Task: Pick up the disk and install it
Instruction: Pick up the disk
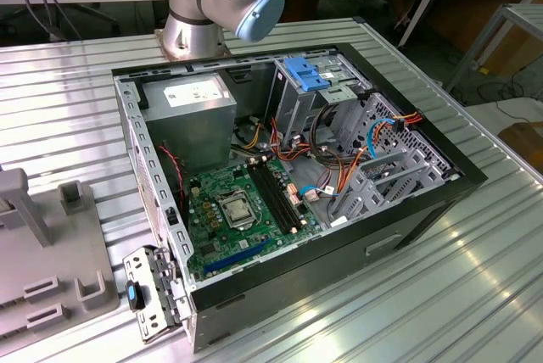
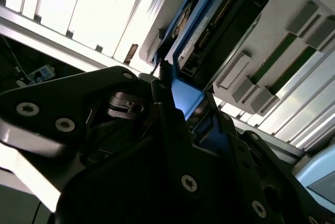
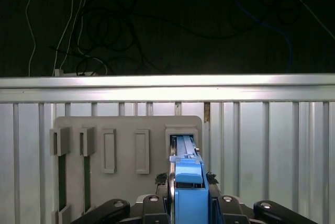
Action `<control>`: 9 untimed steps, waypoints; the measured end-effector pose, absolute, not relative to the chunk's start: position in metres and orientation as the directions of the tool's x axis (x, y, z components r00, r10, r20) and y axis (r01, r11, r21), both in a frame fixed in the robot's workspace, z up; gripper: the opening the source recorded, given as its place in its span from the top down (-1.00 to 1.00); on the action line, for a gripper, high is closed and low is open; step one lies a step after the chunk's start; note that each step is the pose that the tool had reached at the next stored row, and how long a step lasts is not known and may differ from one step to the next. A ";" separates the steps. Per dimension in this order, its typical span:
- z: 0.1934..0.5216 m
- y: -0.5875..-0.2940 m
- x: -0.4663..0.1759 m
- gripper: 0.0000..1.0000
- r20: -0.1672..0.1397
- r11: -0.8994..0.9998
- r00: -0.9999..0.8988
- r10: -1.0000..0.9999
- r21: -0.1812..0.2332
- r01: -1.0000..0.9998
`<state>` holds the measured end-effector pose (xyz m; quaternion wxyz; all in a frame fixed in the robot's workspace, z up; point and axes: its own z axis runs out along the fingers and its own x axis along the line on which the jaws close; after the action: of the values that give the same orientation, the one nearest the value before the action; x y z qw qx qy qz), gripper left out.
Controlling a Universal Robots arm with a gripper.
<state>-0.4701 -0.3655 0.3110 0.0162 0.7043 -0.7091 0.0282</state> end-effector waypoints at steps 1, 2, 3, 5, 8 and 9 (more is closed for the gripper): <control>0.312 -0.365 -0.470 0.25 0.063 0.006 -0.007 -0.998 -0.017 -1.000; 0.313 -0.365 -0.470 0.25 0.063 0.006 -0.007 -0.998 -0.018 -1.000; 0.315 -0.365 -0.470 0.25 0.063 0.006 -0.007 -0.998 -0.018 -1.000; 0.315 -0.365 -0.470 0.25 0.063 0.006 -0.007 -0.998 -0.018 -1.000; 0.315 -0.365 -0.470 0.25 0.063 0.006 -0.007 -0.998 -0.018 -1.000; 0.315 -0.365 -0.470 0.25 0.063 0.006 -0.007 -0.998 -0.018 -1.000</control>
<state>-0.4701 -0.3655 0.3148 0.0158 0.7043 -0.7091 0.0285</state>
